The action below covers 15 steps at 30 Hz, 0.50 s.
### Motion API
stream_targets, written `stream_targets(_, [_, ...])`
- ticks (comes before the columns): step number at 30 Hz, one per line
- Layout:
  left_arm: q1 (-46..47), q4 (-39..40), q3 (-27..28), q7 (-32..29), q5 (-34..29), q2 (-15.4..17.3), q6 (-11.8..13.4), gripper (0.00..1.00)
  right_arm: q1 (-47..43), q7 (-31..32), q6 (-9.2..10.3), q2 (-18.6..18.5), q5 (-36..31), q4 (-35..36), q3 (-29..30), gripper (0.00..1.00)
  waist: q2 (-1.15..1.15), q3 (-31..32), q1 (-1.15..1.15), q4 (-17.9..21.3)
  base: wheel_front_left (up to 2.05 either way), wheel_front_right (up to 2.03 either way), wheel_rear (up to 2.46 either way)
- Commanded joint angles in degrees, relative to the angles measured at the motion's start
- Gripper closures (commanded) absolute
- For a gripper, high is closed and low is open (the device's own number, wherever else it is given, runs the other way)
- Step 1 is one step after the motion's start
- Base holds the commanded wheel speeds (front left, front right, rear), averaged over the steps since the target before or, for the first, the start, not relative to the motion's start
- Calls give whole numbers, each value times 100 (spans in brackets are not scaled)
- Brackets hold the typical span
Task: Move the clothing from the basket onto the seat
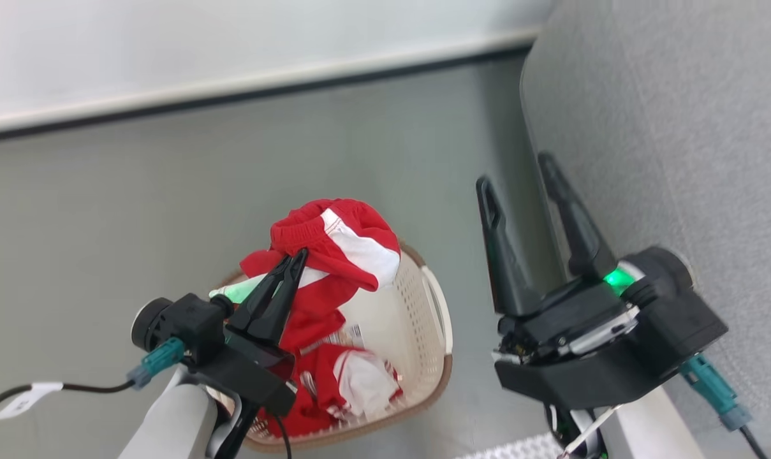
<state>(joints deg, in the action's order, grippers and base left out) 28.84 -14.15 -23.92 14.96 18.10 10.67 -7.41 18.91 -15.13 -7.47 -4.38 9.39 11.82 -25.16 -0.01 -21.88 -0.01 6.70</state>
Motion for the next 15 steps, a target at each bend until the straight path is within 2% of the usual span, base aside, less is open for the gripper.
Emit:
stream_targets(1, [-148, 69, 34, 31, -24, 2, -5, 100, -132, -4, -4, -48, 40, -48, -32, 0, 1, 505, 1, -119, 0, 0, 0])
stream_targets(15, [-705, 476, 491, 31, -227, -142, -7, 100, -823, -4, -4, -245, 308, -481, -481, 0, 1, 1856, 1, 148, 0, 0, 0])
